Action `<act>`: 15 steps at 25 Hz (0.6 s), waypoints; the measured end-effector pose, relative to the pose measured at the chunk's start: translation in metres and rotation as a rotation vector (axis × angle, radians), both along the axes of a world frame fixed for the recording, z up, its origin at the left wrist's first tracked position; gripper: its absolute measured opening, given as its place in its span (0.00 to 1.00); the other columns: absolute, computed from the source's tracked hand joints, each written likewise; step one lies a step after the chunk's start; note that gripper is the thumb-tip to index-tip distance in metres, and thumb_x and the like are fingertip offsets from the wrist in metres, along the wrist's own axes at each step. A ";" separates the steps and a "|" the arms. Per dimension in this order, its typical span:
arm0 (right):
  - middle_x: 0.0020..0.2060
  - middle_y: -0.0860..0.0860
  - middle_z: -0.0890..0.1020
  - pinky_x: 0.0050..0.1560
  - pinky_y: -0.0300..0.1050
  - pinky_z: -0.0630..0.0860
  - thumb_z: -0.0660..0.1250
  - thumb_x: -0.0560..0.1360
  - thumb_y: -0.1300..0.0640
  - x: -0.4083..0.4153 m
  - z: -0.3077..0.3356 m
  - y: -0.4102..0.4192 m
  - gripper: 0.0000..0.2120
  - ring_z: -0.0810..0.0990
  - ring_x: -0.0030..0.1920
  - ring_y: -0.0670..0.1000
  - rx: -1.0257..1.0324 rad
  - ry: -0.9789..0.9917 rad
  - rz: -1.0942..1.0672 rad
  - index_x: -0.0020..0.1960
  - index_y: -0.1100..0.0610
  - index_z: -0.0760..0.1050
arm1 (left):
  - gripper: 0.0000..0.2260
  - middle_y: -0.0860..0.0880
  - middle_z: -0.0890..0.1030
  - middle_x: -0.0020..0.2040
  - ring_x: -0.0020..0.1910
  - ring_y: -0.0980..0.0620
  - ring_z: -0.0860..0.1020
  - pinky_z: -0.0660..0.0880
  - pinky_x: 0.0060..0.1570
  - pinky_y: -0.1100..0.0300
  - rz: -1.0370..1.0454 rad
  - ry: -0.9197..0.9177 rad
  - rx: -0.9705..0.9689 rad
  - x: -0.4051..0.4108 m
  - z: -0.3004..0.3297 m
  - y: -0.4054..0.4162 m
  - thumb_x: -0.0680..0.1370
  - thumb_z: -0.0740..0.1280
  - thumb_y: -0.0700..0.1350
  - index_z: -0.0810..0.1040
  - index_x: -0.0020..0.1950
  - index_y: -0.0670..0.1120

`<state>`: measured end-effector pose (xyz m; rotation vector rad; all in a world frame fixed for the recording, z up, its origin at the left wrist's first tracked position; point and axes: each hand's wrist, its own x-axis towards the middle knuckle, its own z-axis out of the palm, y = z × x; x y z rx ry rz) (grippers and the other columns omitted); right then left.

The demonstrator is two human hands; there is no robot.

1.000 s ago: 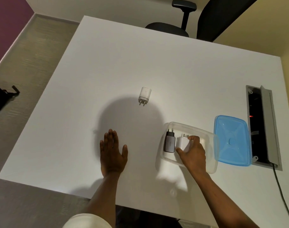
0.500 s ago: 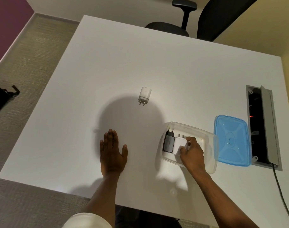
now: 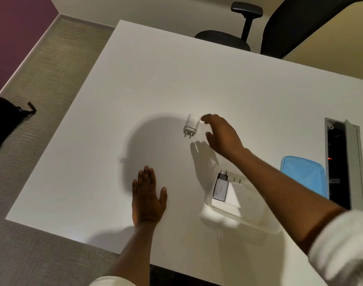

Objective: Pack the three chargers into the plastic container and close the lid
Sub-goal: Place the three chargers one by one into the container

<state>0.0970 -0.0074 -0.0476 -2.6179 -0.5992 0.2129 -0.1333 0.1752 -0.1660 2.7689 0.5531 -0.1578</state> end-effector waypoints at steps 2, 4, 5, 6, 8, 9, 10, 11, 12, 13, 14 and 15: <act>0.61 0.54 0.77 0.50 0.51 0.75 0.63 0.72 0.68 0.026 -0.009 0.020 0.26 0.76 0.59 0.59 -0.168 0.021 0.109 0.68 0.54 0.69 | 0.33 0.44 0.55 0.81 0.80 0.44 0.55 0.56 0.77 0.45 -0.005 0.006 0.010 0.000 0.001 -0.001 0.79 0.52 0.57 0.51 0.80 0.43; 0.65 0.54 0.75 0.53 0.54 0.76 0.61 0.72 0.68 0.041 -0.018 0.035 0.28 0.74 0.61 0.60 -0.330 0.001 0.269 0.70 0.54 0.68 | 0.33 0.44 0.55 0.81 0.80 0.45 0.55 0.56 0.78 0.46 -0.004 0.010 0.007 0.001 0.002 0.000 0.79 0.53 0.56 0.52 0.80 0.43; 0.68 0.55 0.73 0.56 0.55 0.75 0.61 0.72 0.67 0.046 -0.022 0.040 0.28 0.73 0.63 0.60 -0.405 -0.021 0.356 0.71 0.54 0.67 | 0.33 0.44 0.55 0.81 0.80 0.45 0.54 0.55 0.78 0.46 -0.003 0.013 0.001 0.001 0.003 0.000 0.79 0.53 0.56 0.52 0.80 0.43; 0.71 0.55 0.70 0.59 0.55 0.74 0.62 0.72 0.66 0.050 -0.026 0.043 0.29 0.72 0.66 0.60 -0.470 -0.043 0.428 0.72 0.54 0.66 | 0.33 0.44 0.55 0.81 0.80 0.45 0.54 0.55 0.78 0.46 -0.002 0.013 -0.001 0.001 0.003 0.000 0.79 0.54 0.56 0.52 0.80 0.43; 0.72 0.56 0.68 0.60 0.56 0.73 0.61 0.73 0.67 0.051 -0.032 0.044 0.29 0.71 0.66 0.60 -0.512 -0.049 0.477 0.73 0.55 0.65 | 0.33 0.45 0.55 0.81 0.80 0.45 0.54 0.56 0.78 0.46 0.002 0.011 0.005 0.000 0.004 0.000 0.79 0.55 0.56 0.52 0.80 0.43; 0.70 0.57 0.69 0.59 0.56 0.74 0.60 0.73 0.68 0.050 -0.034 0.045 0.28 0.72 0.65 0.61 -0.491 -0.041 0.451 0.72 0.56 0.65 | 0.33 0.44 0.55 0.81 0.80 0.46 0.54 0.57 0.78 0.46 0.004 0.011 0.007 0.000 0.004 0.000 0.79 0.55 0.56 0.53 0.80 0.43; 0.68 0.58 0.71 0.55 0.57 0.75 0.60 0.73 0.68 0.046 -0.036 0.044 0.27 0.73 0.61 0.63 -0.465 -0.043 0.398 0.71 0.57 0.66 | 0.33 0.44 0.55 0.81 0.80 0.46 0.54 0.57 0.78 0.46 0.005 0.012 0.008 0.000 0.004 0.001 0.79 0.55 0.56 0.53 0.80 0.43; 0.64 0.59 0.72 0.49 0.56 0.76 0.59 0.73 0.69 0.042 -0.038 0.044 0.25 0.74 0.57 0.64 -0.451 -0.054 0.330 0.69 0.58 0.66 | 0.33 0.44 0.55 0.81 0.80 0.46 0.53 0.57 0.78 0.46 0.006 0.015 0.008 0.000 0.003 0.001 0.79 0.55 0.56 0.52 0.80 0.43; 0.60 0.60 0.73 0.43 0.54 0.74 0.59 0.73 0.69 0.038 -0.040 0.043 0.23 0.74 0.53 0.64 -0.454 -0.064 0.264 0.67 0.59 0.67 | 0.33 0.45 0.55 0.81 0.80 0.46 0.53 0.57 0.78 0.46 0.006 0.020 0.007 -0.001 0.003 0.000 0.80 0.55 0.56 0.52 0.80 0.43; 0.58 0.60 0.73 0.40 0.52 0.71 0.60 0.73 0.68 0.034 -0.042 0.042 0.21 0.75 0.51 0.63 -0.473 -0.058 0.213 0.65 0.60 0.68 | 0.33 0.45 0.54 0.81 0.80 0.46 0.53 0.57 0.78 0.46 0.006 0.024 0.005 -0.001 0.003 0.000 0.80 0.55 0.56 0.52 0.80 0.43; 0.56 0.60 0.73 0.40 0.51 0.69 0.63 0.73 0.66 0.031 -0.043 0.040 0.19 0.75 0.50 0.63 -0.501 -0.029 0.178 0.63 0.61 0.68 | 0.33 0.44 0.54 0.81 0.80 0.46 0.53 0.57 0.77 0.45 0.007 0.025 0.004 0.000 0.004 0.000 0.79 0.55 0.56 0.52 0.80 0.43; 0.55 0.60 0.74 0.41 0.50 0.68 0.66 0.72 0.63 0.028 -0.045 0.039 0.18 0.75 0.51 0.62 -0.520 0.014 0.150 0.61 0.61 0.69 | 0.33 0.44 0.55 0.81 0.80 0.45 0.54 0.58 0.77 0.45 0.006 0.026 0.002 0.000 0.004 0.001 0.79 0.55 0.56 0.53 0.80 0.43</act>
